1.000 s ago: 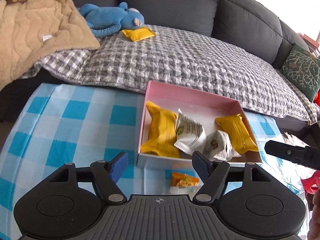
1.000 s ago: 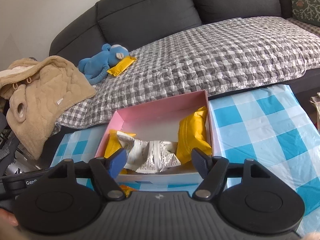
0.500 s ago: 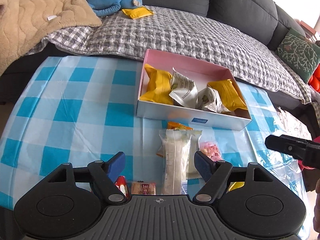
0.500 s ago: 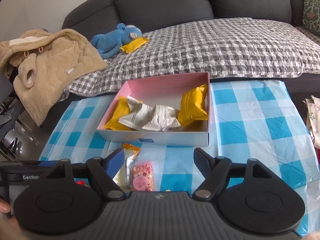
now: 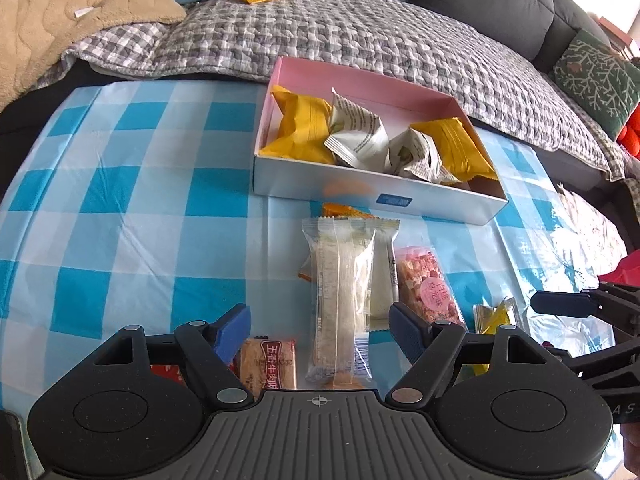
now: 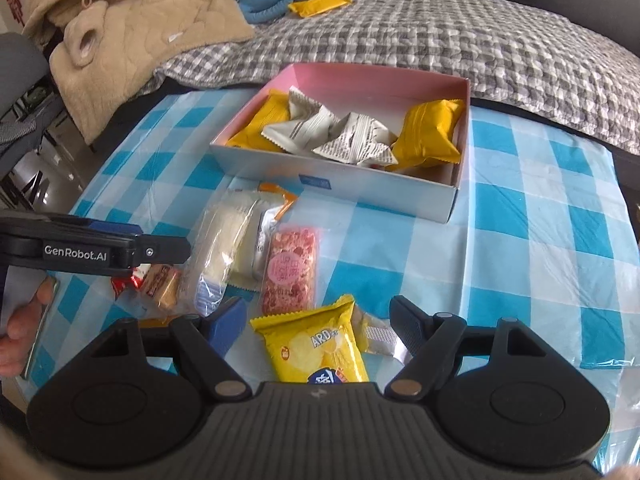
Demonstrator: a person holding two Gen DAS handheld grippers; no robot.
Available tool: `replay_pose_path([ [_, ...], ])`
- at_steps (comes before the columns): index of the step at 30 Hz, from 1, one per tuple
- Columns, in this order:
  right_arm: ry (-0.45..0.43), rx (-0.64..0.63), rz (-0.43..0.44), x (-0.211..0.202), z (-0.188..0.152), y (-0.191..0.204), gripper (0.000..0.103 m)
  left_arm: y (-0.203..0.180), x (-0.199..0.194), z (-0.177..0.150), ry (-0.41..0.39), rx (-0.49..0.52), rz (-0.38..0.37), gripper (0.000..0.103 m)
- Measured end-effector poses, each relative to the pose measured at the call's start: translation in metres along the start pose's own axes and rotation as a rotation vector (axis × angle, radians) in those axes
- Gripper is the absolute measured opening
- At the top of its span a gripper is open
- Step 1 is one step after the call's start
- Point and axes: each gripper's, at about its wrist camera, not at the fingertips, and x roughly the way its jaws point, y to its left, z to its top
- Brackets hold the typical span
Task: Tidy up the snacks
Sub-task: 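Grasp a clear-wrapped white bar with the left tool while the right tool grasps the yellow ARD pack, then lift the clear bar with the left tool into the box while the right tool carries the ARD pack there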
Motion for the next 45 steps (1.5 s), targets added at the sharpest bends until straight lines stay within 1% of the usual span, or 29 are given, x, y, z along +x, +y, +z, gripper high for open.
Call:
replay_pose_path([
  [3,0.009,-0.013,-0.025,0.0,-0.003,0.0,0.076,-0.001,0.004,0.0,0.003,-0.01,-0.005,0.077],
  [9,0.026,-0.002,-0.032,0.002,-0.007,-0.009,0.076,-0.008,0.015,-0.001,0.017,0.022,0.012,0.077],
  [18,0.062,-0.077,-0.045,0.011,-0.013,0.003,0.076,-0.019,0.031,-0.009,0.039,0.084,0.039,0.077],
  [21,0.072,-0.094,-0.037,0.014,-0.014,0.006,0.075,-0.022,0.033,-0.011,0.035,0.112,0.056,0.076],
  [24,0.081,-0.109,-0.037,0.017,-0.016,0.009,0.073,-0.023,0.034,-0.012,0.035,0.117,0.056,0.073],
  [26,0.089,-0.115,-0.044,0.019,-0.017,0.009,0.071,-0.023,0.034,-0.011,0.033,0.117,0.05,0.073],
  [28,0.093,-0.115,-0.047,0.02,-0.018,0.009,0.068,-0.023,0.033,-0.011,0.03,0.123,0.048,0.069],
  [30,0.102,-0.116,-0.047,0.022,-0.018,0.009,0.066,-0.024,0.033,-0.011,0.034,0.123,0.046,0.06],
  [33,0.113,-0.126,-0.05,0.024,-0.019,0.01,0.064,-0.022,0.034,-0.011,0.04,0.121,0.048,0.049],
  [39,0.118,-0.134,-0.049,0.026,-0.019,0.011,0.058,-0.018,0.034,-0.01,0.041,0.102,0.037,0.04],
  [45,0.122,-0.132,-0.05,0.027,-0.02,0.01,0.054,-0.019,0.033,-0.009,0.038,0.097,0.035,0.034],
])
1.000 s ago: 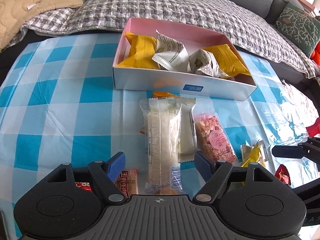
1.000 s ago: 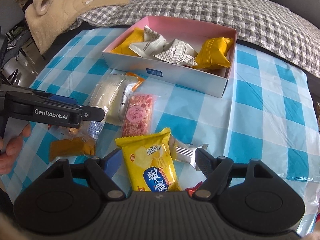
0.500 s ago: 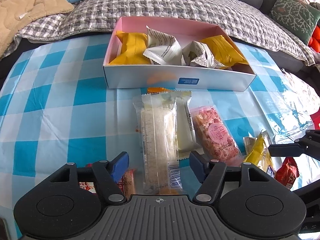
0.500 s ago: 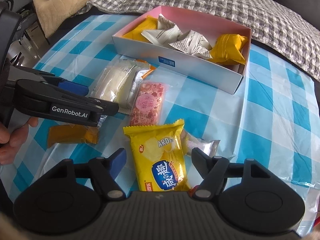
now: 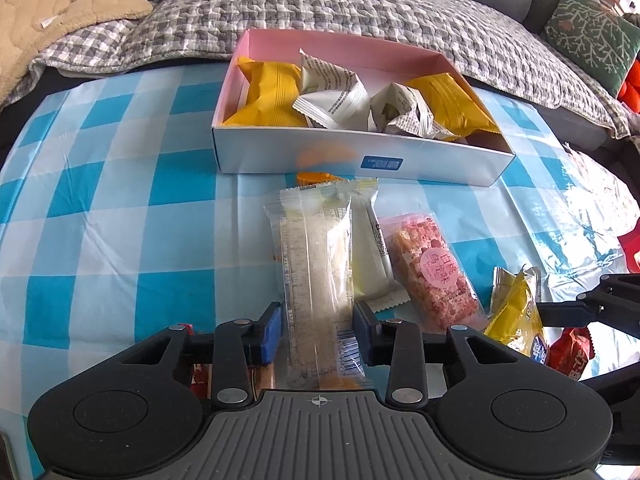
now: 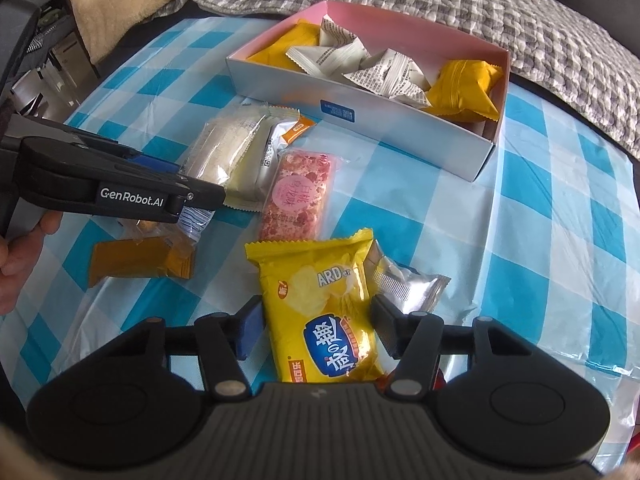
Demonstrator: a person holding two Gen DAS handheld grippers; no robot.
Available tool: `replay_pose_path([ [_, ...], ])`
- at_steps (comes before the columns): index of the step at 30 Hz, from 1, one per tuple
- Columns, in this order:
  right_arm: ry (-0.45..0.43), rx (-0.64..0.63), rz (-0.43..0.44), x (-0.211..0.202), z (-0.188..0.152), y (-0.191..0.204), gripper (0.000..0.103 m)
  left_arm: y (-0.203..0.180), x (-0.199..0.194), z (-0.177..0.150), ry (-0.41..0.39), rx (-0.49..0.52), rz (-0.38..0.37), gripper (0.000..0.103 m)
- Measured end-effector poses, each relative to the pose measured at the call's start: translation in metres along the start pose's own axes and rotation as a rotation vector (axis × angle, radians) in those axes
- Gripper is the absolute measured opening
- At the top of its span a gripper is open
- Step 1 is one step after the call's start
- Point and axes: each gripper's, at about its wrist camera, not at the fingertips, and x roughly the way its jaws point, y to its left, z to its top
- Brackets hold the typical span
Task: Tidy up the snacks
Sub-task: 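Lift the clear bar with the left tool into the box while the right tool carries the ARD pack there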
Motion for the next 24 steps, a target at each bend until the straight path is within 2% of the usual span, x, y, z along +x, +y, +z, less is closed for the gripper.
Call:
replay_pose_path([
  [7,-0.008,0.01,0.006,-0.0002,-0.0001,-0.0019,0.049,0.0023,-0.0022,0.0017,-0.01,-0.015,-0.002,0.029],
  [14,-0.03,0.029,0.01,-0.0036,0.0012,-0.0038,0.048,0.0049,-0.0055,0.0036,-0.021,-0.024,-0.011,0.023],
  [24,-0.066,0.059,-0.009,-0.0085,0.0039,-0.0081,0.047,0.0066,-0.0086,0.0058,-0.03,-0.032,-0.013,0.02],
])
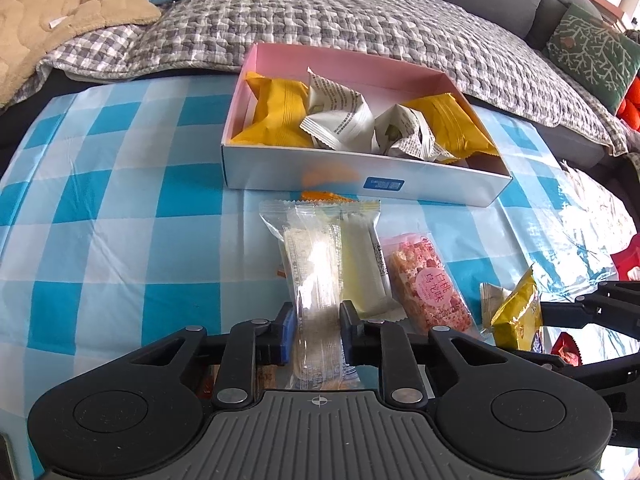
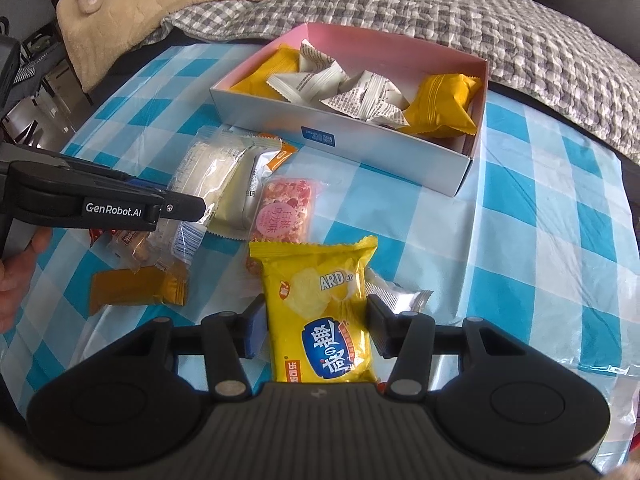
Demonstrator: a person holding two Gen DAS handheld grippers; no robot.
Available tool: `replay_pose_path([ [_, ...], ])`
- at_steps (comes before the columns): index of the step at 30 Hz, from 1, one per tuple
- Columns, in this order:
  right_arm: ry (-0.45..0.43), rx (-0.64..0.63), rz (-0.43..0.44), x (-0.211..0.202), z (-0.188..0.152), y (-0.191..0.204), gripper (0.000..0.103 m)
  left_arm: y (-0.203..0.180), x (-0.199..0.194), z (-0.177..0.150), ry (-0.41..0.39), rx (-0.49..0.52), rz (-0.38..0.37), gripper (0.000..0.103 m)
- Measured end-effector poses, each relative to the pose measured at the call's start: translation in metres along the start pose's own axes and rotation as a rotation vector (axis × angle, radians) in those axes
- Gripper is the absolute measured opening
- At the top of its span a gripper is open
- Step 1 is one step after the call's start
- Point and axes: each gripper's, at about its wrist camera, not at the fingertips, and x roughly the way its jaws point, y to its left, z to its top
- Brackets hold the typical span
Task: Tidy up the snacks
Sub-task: 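Lift the clear bar with the left tool into the box while the right tool carries the ARD pack there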
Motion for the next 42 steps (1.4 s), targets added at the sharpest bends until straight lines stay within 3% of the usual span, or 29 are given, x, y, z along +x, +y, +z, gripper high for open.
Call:
replay_pose_path([
  [17,-0.055,0.034,-0.014,-0.007,0.003,-0.006,0.047,0.004,-0.009,0.005,-0.021,-0.013,-0.006,0.015],
  [21,-0.066,0.044,-0.015,-0.008,0.003,-0.008,0.047,0.007,-0.016,0.008,-0.035,-0.035,-0.025,0.001],
  [27,-0.074,0.05,-0.019,-0.009,0.004,-0.008,0.047,0.009,-0.012,0.007,-0.021,-0.035,-0.017,0.0],
  [30,-0.074,0.048,-0.018,-0.009,0.004,-0.007,0.047,0.008,-0.007,0.006,-0.014,-0.015,-0.011,0.006],
  [37,-0.072,0.046,-0.022,-0.008,0.005,-0.007,0.047,0.003,0.002,0.004,-0.011,0.007,0.021,0.009],
  [42,-0.074,0.045,-0.023,-0.008,0.005,-0.007,0.047,0.012,-0.004,0.009,-0.006,-0.058,-0.005,0.038],
])
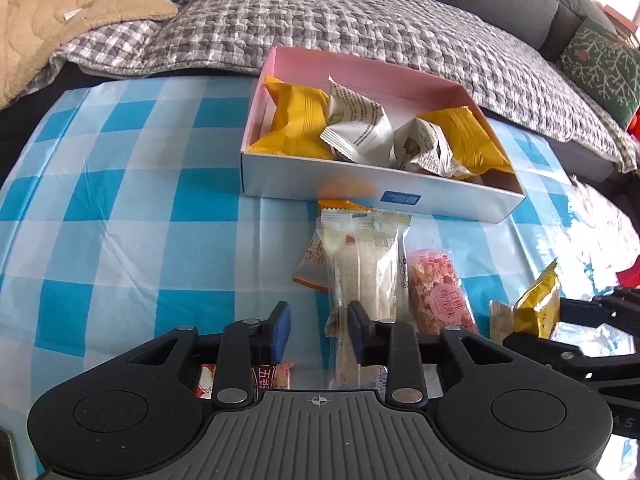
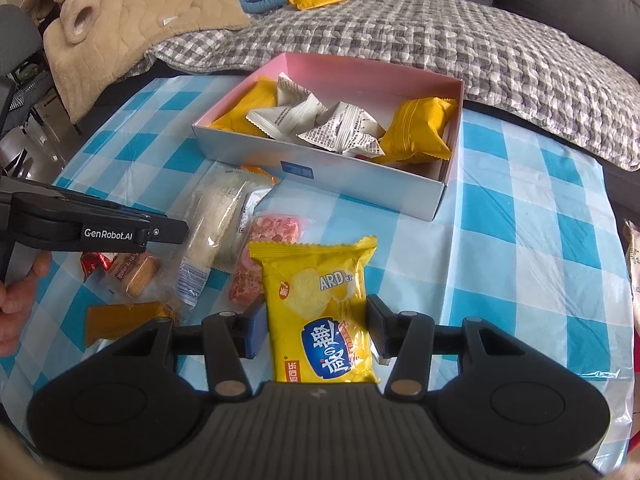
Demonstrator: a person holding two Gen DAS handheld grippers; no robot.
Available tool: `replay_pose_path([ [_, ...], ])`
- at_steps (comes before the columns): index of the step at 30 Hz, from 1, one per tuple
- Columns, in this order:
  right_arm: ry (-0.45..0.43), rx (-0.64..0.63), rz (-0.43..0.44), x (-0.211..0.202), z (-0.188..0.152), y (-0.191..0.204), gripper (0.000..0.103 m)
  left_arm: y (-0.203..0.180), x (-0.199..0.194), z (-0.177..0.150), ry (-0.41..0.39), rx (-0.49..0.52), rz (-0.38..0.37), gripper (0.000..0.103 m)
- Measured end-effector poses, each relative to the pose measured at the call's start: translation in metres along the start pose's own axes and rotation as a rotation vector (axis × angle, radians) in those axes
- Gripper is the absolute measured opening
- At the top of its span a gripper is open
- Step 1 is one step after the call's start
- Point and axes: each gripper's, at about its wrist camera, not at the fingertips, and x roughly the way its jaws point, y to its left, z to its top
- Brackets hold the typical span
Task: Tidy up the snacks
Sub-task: 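Lift the clear bar with the left tool into the box while the right tool carries the ARD pack there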
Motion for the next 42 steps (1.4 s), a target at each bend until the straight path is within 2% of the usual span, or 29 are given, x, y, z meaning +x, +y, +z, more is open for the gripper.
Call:
replay_pose_path([
  [1,-0.002,0.0,0.0,0.0,0.0,-0.001,0.047,0.002,-0.003,0.001,-0.011,-0.015,-0.021,0.043],
  [2,-0.003,0.002,-0.001,0.0,0.001,-0.001,0.047,0.002,-0.005,0.001,-0.022,-0.024,-0.039,0.058],
  [3,-0.004,0.004,-0.002,0.0,0.001,-0.002,0.047,0.001,-0.006,0.001,-0.032,-0.023,-0.052,0.068],
  [8,-0.005,-0.003,0.0,0.0,0.001,0.0,0.047,-0.013,-0.003,-0.005,-0.02,0.017,-0.087,0.069],
  [10,-0.005,-0.002,-0.003,0.0,0.001,-0.001,0.047,-0.02,0.003,-0.01,-0.006,0.051,-0.065,0.068],
  [13,-0.004,0.001,-0.007,0.0,0.001,-0.002,0.047,-0.03,0.016,-0.019,0.028,0.124,0.003,0.061],
  [14,-0.003,0.0,-0.008,0.001,0.001,-0.002,0.047,-0.032,0.019,-0.021,0.033,0.138,0.019,0.053],
  [15,-0.003,-0.003,-0.008,0.001,0.001,-0.001,0.047,-0.032,0.021,-0.022,0.039,0.153,0.035,0.037],
  [18,-0.006,-0.004,-0.005,0.0,0.002,-0.001,0.047,-0.025,0.02,-0.018,0.044,0.119,0.032,0.02],
  [22,-0.022,0.016,-0.007,-0.003,0.003,-0.005,0.047,-0.016,0.002,-0.008,0.002,0.074,-0.03,0.018],
  [27,-0.031,0.027,-0.01,-0.004,0.003,-0.007,0.047,-0.009,-0.011,0.001,-0.029,0.03,-0.064,0.018],
  [35,-0.062,0.076,-0.041,-0.008,0.007,-0.016,0.047,0.017,-0.029,0.027,-0.119,-0.05,-0.041,0.018],
  [42,-0.114,0.128,-0.08,-0.008,0.018,-0.029,0.047,0.03,-0.024,0.043,-0.15,-0.064,-0.011,0.018],
])
